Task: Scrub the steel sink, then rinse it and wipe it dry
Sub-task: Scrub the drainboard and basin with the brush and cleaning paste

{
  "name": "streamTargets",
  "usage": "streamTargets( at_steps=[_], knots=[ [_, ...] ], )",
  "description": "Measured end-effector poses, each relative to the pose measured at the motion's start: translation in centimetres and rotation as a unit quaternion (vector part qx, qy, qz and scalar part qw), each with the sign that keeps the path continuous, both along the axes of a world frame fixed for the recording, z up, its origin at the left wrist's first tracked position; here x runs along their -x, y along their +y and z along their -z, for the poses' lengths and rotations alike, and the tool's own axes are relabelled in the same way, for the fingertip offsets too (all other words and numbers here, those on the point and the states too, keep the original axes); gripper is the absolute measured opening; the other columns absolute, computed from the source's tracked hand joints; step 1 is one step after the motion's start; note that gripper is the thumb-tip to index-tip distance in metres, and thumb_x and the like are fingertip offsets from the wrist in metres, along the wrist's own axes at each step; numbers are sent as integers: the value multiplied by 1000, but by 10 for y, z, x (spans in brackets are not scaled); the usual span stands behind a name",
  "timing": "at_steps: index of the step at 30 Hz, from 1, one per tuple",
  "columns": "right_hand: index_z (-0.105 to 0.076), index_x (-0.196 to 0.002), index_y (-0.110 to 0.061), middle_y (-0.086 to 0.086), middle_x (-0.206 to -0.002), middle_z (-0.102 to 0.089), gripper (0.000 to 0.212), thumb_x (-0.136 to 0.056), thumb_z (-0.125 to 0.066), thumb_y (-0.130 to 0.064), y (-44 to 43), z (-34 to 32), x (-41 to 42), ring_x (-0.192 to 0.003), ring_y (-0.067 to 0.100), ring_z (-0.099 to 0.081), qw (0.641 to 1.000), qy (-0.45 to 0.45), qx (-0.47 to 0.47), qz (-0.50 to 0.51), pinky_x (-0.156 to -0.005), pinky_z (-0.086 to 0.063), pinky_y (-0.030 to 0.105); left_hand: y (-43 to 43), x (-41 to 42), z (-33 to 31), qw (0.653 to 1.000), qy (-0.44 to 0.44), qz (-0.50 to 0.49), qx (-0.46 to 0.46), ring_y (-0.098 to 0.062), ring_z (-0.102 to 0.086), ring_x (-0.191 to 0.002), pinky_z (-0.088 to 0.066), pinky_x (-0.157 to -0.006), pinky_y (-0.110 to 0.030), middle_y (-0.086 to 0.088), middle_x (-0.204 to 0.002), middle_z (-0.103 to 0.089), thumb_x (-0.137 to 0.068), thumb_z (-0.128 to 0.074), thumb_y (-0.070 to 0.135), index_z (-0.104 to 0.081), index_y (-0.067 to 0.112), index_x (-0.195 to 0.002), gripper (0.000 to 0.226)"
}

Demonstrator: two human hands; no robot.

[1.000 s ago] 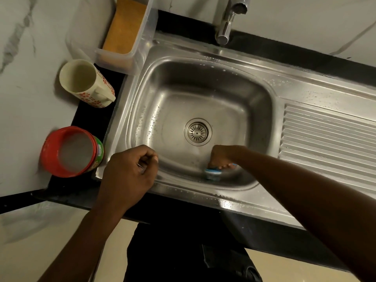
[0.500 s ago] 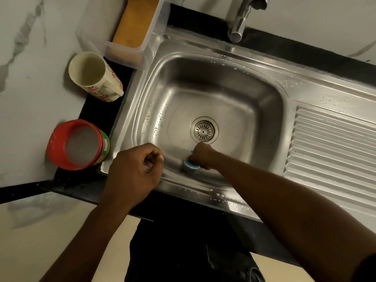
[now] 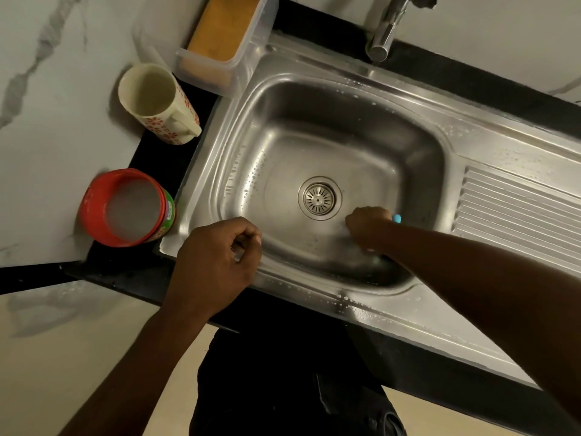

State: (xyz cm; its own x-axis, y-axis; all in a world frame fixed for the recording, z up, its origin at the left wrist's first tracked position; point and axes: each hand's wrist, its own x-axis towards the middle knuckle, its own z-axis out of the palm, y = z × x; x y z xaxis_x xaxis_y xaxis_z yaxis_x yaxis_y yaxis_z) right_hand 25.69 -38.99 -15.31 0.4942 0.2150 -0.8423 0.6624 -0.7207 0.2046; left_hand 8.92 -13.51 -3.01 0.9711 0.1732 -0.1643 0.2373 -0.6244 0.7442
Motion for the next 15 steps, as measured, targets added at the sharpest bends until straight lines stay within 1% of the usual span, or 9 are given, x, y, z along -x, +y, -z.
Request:
streamTargets(
  at_steps=[2,3,4,6,8,11,13,15],
  knots=[
    [-68,-123,-15,6,-129,-66,30,-94,-65,-7,-3,-3,-16,-119,29,-66,995,-60,26,-70,-89,-56,41,1,3,0,1000,-1,-7,3,-6,-71,-80,-63,-74,-35,15,-81,-73,-97,-73,17,-75,23,-93,8],
    [-69,-122,-18,4,-128,-67,30,-94,-64,-8,-8,-4,-25,-118,28,-67,992,-86,28,-88,-88,-56,39,1,5,0,1000,-3,-10,2,-6,-71,-80,-63,-74,-35,15,-81,-73,-96,-73,16,-75,23,-92,8],
    [-70,-120,-19,2,-126,-68,29,-94,-64,-9,-14,-5,-33,-116,27,-68,990,-105,23,-89,-86,-55,37,1,7,0,1000,-4,-11,-1,-6,-71,-80,-62,-74,-34,15,-81,-73,-96,-74,15,-75,23,-92,9],
    [-70,-118,-17,3,-123,-69,26,-94,-64,-8,-22,-10,-41,-114,27,-69,993,-107,6,-57,-83,-54,36,1,10,1,1000,-6,-12,-3,-5,-71,-81,-62,-75,-32,16,-81,-73,-96,-74,15,-76,22,-92,8],
    [-69,-119,-13,7,-124,-68,27,-93,-63,-8,-21,-13,-35,-115,30,-68,997,-75,-9,-13,-84,-54,36,-1,12,1,1000,-3,-10,-1,-4,-71,-82,-62,-75,-30,17,-82,-72,-95,-74,16,-76,22,-93,7],
    [-67,-122,-10,10,-128,-67,32,-90,-67,-11,-16,-9,-10,-119,32,-66,999,-1,-24,46,-95,-56,37,-4,13,1,1000,-7,-13,9,-5,-71,-82,-61,-76,-27,17,-81,-72,-95,-74,16,-75,23,-92,8],
    [-67,-123,-6,12,-127,-69,36,-88,-72,-14,-13,-2,7,-116,30,-68,997,50,-21,57,-97,-56,36,-7,14,2,1000,-6,-19,14,-3,-70,-81,-60,-76,-25,17,-81,-72,-96,-73,17,-75,23,-92,8],
    [-67,-122,-2,12,-125,-70,36,-89,-72,-16,-8,-3,16,-114,28,-69,996,85,-9,37,-96,-54,31,-9,14,1,1000,-8,-23,17,-3,-70,-81,-60,-75,-24,18,-80,-72,-96,-73,16,-76,23,-92,8]
  ],
)
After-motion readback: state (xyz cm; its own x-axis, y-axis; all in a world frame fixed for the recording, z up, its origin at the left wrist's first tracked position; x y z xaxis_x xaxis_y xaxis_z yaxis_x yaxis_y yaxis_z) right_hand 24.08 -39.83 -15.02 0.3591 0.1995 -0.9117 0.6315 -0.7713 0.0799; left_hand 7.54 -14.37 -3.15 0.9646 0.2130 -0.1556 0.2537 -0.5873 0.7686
